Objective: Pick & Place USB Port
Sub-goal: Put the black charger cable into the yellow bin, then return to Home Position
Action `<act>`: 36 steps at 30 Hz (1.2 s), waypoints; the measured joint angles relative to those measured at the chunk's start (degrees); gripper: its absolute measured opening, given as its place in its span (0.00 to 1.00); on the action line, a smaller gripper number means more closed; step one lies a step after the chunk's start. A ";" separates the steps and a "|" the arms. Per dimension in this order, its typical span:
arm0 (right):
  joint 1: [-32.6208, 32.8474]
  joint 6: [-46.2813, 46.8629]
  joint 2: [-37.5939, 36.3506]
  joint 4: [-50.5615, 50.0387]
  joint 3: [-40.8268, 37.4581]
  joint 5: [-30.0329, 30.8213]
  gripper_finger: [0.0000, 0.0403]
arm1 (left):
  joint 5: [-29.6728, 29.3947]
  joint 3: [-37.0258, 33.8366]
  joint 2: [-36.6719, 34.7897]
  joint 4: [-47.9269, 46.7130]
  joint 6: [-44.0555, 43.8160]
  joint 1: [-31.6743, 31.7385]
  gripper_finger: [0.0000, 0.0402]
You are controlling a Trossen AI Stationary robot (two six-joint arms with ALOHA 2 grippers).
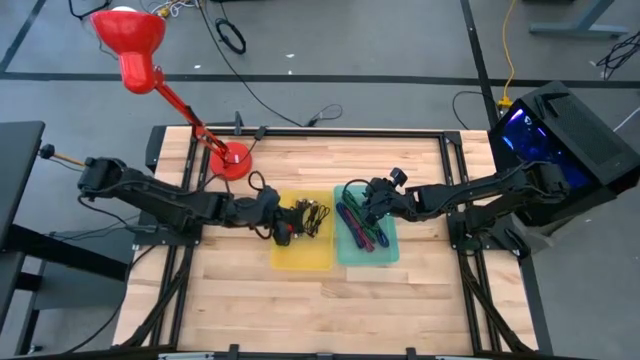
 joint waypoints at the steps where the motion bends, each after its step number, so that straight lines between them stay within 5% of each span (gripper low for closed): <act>1: 0.00 0.00 0.00 0.06 0.00 0.06 0.37 | 0.08 -0.58 0.00 -0.11 -0.81 0.15 0.00; 16: 0.00 -0.01 0.00 1.74 0.00 0.10 0.37 | 0.17 -2.05 2.80 1.02 -0.40 0.16 0.01; 33: -0.02 -3.08 0.00 3.81 0.00 -0.12 0.37 | -1.56 -2.05 3.08 4.20 11.59 0.21 0.30; 36: -0.04 -9.65 0.00 9.07 -0.02 -6.64 0.37 | -2.00 -2.00 2.78 6.32 18.61 0.22 0.33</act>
